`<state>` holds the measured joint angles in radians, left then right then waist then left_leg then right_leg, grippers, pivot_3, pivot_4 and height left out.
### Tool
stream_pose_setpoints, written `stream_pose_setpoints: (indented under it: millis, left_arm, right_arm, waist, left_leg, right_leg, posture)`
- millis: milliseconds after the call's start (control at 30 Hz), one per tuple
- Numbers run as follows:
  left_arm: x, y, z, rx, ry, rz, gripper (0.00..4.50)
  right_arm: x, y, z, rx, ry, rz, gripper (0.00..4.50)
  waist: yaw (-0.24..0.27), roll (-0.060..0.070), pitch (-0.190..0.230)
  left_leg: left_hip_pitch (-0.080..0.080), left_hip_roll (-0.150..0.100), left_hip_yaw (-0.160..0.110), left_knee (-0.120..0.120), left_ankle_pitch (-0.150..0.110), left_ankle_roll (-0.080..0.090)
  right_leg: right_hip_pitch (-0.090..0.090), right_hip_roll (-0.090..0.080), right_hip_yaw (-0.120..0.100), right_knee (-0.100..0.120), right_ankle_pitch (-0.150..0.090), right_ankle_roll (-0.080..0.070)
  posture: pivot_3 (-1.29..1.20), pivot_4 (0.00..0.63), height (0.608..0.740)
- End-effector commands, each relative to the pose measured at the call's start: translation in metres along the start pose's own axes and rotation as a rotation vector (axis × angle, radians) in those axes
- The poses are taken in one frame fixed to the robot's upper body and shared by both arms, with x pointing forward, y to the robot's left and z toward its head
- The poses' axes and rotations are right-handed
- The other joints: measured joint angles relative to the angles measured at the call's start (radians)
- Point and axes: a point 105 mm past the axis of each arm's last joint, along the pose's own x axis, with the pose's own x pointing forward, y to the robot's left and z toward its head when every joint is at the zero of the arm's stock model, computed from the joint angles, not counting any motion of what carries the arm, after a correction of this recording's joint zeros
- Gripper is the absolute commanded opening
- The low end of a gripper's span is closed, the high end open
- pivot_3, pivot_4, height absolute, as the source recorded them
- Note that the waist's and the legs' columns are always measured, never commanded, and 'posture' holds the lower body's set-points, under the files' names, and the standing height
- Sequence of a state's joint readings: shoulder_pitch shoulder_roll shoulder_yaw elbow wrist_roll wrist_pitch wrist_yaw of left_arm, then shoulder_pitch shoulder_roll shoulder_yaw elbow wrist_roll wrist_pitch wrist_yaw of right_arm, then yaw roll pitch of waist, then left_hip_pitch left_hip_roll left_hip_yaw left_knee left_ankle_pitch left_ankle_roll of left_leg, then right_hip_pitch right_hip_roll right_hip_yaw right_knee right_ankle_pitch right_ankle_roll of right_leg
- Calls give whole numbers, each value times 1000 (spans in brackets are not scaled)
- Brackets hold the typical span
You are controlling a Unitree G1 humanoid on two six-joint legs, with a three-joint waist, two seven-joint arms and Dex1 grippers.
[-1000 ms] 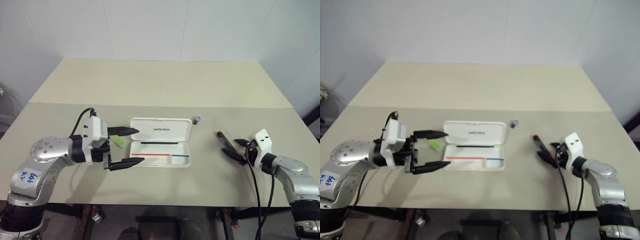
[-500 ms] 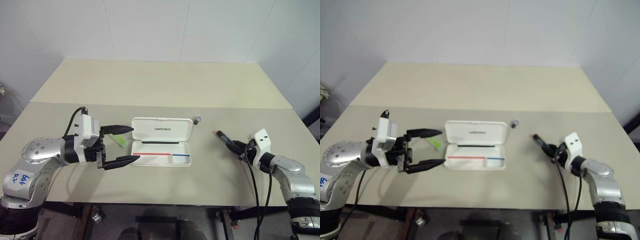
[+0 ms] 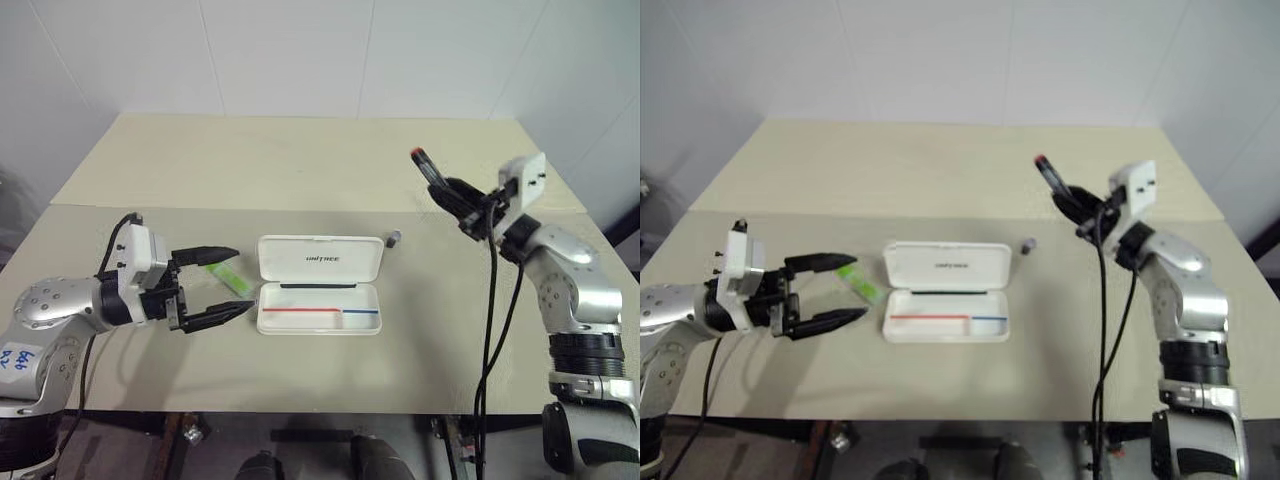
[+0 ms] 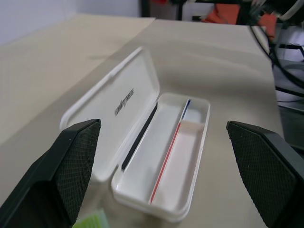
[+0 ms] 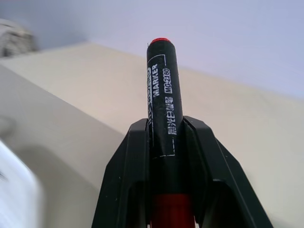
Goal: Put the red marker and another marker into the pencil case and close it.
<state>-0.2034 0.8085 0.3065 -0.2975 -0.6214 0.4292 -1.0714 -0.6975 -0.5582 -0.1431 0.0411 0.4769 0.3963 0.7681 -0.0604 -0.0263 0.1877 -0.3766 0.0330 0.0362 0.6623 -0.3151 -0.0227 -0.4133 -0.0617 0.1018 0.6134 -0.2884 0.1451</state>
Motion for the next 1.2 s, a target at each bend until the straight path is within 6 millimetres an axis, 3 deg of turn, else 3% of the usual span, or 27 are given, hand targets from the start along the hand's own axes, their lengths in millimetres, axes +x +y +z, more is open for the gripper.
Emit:
stream_pose_setpoints:
  millis: [33,233,367,500,767,1200]
  left_arm:
    - [-9,3,6,53,7,26,4500]
    - [-13,2,4,61,11,49,4500]
    - [-13,-1,2,58,14,52,4500]
    - [-14,-6,1,53,17,52,4500]
    - [-29,-11,-7,45,54,102,4500]
    - [-40,-12,-7,52,71,152,4500]
  right_arm:
    - [13,45,33,-82,-44,232,631]
    - [15,106,45,-242,4,590,631]
    - [16,130,24,-269,166,740,631]
    - [22,134,-1,-365,243,770,631]
    - [39,155,-31,-414,278,834,631]
    - [63,143,-65,-444,337,797,631]
  waist:
    - [1,0,0]
    - [4,0,0]
    - [2,0,0]
    - [0,0,0]
    - [-1,0,0]
    - [-1,0,0]
  left_leg:
    - [0,0,0,0,0,0]
    - [-1,0,-1,0,-1,1]
    - [-1,0,-2,0,-2,2]
    - [-1,0,-2,0,-2,2]
    - [-1,0,-1,-1,-2,1]
    - [-1,-1,-1,-1,-2,1]
  right_leg:
    - [0,0,0,0,0,0]
    - [0,-3,-3,-2,0,0]
    - [-1,-5,-5,-2,0,0]
    - [-1,-6,-7,-2,-1,-2]
    - [-3,-6,-8,-1,-1,-2]
    - [-3,-13,-20,0,-2,-3]
  posture:
    - [0,150,740]
    - [0,150,740]
    - [0,150,740]
    - [0,150,740]
    - [0,150,740]
    - [0,150,740]
